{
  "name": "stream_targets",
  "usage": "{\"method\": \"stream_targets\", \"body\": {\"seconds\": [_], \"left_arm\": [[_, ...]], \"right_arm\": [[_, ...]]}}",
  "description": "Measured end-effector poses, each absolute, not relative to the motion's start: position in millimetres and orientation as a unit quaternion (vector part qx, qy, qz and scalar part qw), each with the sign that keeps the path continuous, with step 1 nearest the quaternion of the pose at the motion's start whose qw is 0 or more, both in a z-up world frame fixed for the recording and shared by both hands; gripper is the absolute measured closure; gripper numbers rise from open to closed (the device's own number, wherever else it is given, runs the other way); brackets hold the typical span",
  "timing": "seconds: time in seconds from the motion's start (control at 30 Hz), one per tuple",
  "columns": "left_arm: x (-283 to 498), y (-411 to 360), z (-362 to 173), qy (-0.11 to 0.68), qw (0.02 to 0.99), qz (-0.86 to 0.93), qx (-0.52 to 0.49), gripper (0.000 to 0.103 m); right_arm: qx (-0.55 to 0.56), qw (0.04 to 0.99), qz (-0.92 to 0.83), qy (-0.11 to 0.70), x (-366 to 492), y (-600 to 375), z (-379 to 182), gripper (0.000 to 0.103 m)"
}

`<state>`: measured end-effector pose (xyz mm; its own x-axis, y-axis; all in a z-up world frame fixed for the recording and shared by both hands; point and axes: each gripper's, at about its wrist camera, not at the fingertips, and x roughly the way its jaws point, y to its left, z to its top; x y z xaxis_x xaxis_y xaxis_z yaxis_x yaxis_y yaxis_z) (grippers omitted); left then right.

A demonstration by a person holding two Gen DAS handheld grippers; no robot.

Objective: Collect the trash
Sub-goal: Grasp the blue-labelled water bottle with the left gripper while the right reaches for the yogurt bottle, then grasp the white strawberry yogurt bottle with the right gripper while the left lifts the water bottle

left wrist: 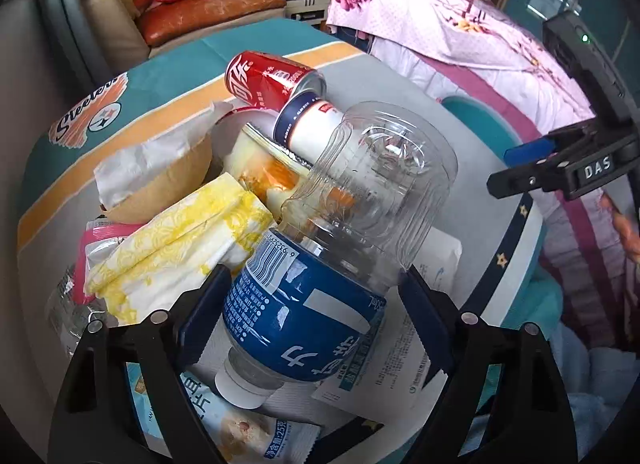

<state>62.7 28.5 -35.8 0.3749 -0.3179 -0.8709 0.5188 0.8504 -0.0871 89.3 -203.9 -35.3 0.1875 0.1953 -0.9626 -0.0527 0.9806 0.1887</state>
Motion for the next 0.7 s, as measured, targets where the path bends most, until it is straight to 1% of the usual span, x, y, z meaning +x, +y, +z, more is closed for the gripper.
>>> {"method": "stream_targets", "body": {"seconds": [0.1,0.3,0.43,0.6,0.7], "left_arm": [[66.5,33.5,-27.0,0.504,0.825,-0.247,0.067,0.018],[88.0,62.6,4.2,0.500,0.833,-0.231,-0.039,0.018],[103.6,77.4,15.2,0.488,0.847,-0.199,-0.070,0.018],[118.9,88.9,10.8,0.491,0.850,-0.166,-0.089,0.018],[121.5,94.2,10.4,0.489,0.854,-0.156,-0.089,0.018]], "right_arm": [[0.061,0.769,0.078,0.631,90.8,-207.2,-34.9,0.020],[0.067,0.774,0.084,0.624,105.6,-204.7,-30.7,0.020],[0.066,0.781,0.102,0.612,126.4,-188.4,-28.3,0.020],[0.058,0.778,0.140,0.610,154.5,-153.9,-34.8,0.021],[0.044,0.771,0.160,0.615,169.3,-134.1,-40.6,0.032]]}}
